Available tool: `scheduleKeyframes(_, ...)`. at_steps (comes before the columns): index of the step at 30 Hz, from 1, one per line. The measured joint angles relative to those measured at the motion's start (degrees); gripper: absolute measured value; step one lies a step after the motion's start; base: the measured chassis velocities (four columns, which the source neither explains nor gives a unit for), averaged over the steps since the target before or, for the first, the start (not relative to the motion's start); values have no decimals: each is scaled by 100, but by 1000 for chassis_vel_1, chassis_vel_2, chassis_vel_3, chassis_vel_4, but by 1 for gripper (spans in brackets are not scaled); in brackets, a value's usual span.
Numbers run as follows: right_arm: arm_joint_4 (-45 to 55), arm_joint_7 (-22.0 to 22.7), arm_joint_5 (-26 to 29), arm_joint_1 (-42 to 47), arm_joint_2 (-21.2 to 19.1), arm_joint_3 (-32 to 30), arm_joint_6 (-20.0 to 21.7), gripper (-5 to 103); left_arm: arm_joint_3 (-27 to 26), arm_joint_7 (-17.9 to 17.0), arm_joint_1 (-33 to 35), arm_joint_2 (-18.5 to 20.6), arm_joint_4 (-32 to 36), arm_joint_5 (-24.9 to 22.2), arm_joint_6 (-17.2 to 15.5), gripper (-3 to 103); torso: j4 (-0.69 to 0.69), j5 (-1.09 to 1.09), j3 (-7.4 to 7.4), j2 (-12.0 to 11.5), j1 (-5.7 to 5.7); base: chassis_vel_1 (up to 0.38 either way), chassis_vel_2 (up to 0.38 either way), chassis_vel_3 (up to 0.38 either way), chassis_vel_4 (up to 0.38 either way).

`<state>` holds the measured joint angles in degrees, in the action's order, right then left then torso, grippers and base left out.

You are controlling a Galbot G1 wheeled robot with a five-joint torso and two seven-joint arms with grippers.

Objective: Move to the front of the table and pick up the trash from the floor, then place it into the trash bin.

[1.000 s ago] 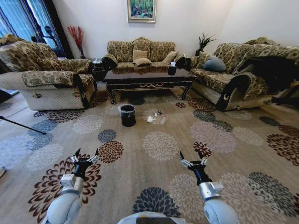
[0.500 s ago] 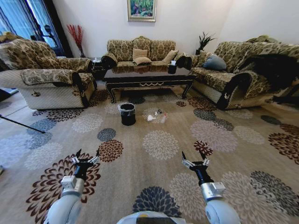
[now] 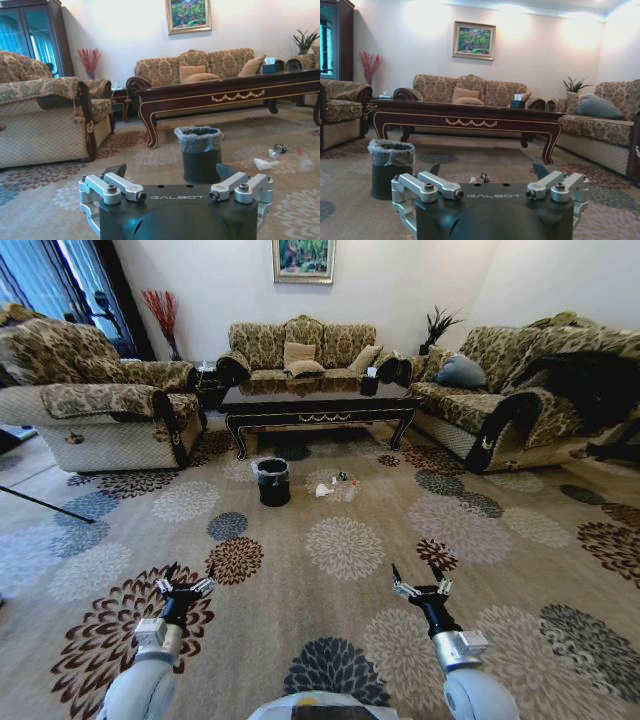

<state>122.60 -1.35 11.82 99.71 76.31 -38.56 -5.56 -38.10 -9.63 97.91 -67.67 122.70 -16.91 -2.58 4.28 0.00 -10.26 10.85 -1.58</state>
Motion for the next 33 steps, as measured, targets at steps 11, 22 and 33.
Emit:
scheduleKeyframes(11, -372, -54, 465, -403, -435, 65, 249, 100, 173, -6, -8, -13, 8, 115, -6, 100, -1, 0, 194, -249, 55, 0, 0, 0, 0)
scheduleKeyframes(22, -413, -16, 711, -505, -494, 103, 373, 100, 159, -11, 30, -79, 21, 123, -13, 100, 0, 0, 397, -499, 101, 0, 0, 0, 0)
scheduleKeyframes(33, -313, -50, 574, -403, -435, 79, 303, 100, 141, -20, 50, -92, 50, 137, -12, 100, -1, 0, 611, -743, 132, 0, 0, 0, 0)
